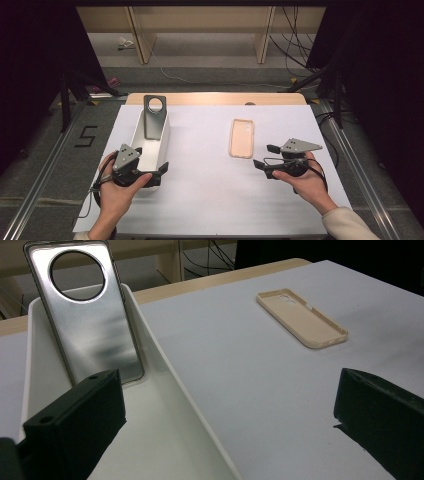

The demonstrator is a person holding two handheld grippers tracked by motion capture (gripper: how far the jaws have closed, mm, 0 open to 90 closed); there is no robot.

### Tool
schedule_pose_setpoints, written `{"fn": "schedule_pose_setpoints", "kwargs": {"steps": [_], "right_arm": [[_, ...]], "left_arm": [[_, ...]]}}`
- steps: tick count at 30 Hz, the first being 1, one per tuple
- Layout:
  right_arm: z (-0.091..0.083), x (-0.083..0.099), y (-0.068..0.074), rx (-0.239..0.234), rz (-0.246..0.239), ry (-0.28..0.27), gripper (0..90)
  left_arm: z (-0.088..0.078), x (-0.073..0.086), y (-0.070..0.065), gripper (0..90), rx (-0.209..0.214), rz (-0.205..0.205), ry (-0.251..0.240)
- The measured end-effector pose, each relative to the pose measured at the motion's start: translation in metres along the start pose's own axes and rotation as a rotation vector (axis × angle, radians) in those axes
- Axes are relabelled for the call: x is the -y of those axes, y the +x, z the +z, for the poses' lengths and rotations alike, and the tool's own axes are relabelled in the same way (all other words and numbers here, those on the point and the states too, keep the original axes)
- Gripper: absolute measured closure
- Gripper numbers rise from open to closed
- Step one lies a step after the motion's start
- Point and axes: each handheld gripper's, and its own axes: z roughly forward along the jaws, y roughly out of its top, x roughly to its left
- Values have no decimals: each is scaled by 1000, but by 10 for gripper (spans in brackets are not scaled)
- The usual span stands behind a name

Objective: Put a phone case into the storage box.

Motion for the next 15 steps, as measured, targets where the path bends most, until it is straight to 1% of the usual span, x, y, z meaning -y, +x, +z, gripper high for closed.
{"fn": "schedule_pose_setpoints", "kwargs": {"steps": [6,10,11,13,15], "right_arm": [[3,0,-4,30,15,19,283],[8,-4,-7,35,9,28,364],[10,-5,-8,34,7,32,391],[15,-8,-10,24,-1,47,489],[21,-12,-12,20,-19,76,610]], "left_arm": [[1,0,0,0,-2,3,3],[1,-1,0,0,-3,2,1],[1,-1,1,0,-3,1,0],[2,0,1,0,-2,1,2],[2,0,1,0,-1,2,5]]}}
